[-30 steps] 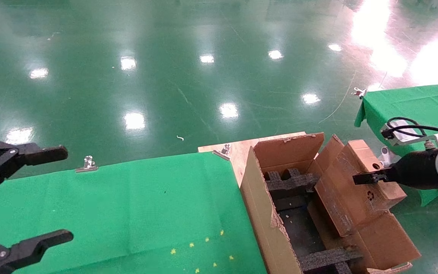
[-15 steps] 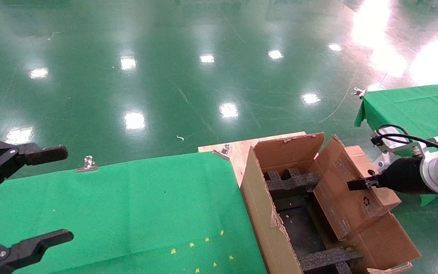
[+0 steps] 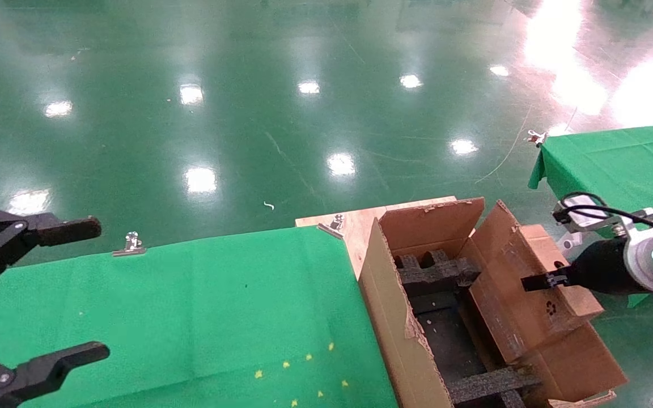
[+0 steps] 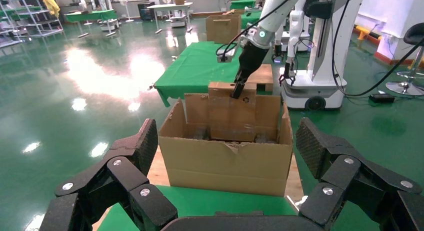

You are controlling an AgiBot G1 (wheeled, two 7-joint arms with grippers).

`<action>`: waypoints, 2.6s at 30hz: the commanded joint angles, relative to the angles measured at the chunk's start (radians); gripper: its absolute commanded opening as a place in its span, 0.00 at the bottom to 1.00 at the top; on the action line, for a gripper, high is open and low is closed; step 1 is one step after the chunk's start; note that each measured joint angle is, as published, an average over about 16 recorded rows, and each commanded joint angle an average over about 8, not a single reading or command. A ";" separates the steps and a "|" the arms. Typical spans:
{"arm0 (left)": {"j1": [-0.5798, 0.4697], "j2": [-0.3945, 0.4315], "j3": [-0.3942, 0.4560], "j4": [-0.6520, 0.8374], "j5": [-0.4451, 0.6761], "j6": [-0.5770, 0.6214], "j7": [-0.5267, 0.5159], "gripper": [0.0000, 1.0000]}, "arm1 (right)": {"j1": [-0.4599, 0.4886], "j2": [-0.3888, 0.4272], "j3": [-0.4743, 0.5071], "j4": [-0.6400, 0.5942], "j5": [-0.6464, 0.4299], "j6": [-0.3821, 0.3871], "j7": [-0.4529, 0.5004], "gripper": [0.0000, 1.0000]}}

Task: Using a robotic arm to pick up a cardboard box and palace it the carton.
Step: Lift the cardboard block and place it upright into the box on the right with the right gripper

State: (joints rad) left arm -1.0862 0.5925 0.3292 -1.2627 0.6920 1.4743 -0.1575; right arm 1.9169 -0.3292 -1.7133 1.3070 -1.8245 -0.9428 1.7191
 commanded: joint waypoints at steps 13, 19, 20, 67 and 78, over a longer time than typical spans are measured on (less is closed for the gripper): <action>0.000 0.000 0.000 0.000 0.000 0.000 0.000 1.00 | -0.096 -0.093 -0.030 -0.107 0.003 0.103 0.003 0.00; 0.000 0.000 0.000 0.000 0.000 0.000 0.000 1.00 | -0.144 -0.148 -0.037 -0.193 0.032 0.152 -0.024 0.00; 0.000 0.000 0.000 0.000 0.000 0.000 0.000 1.00 | -0.152 -0.157 -0.038 -0.208 0.038 0.158 -0.030 0.00; 0.000 0.000 0.001 0.000 -0.001 -0.001 0.001 1.00 | -0.327 -0.368 -0.015 -0.582 0.251 0.238 -0.322 1.00; 0.000 0.000 0.001 0.000 -0.001 -0.001 0.001 1.00 | -0.301 -0.346 -0.012 -0.540 0.235 0.244 -0.320 1.00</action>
State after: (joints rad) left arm -1.0864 0.5920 0.3302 -1.2623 0.6905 1.4736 -0.1568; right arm 1.6257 -0.6731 -1.7221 0.7695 -1.5892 -0.6984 1.4007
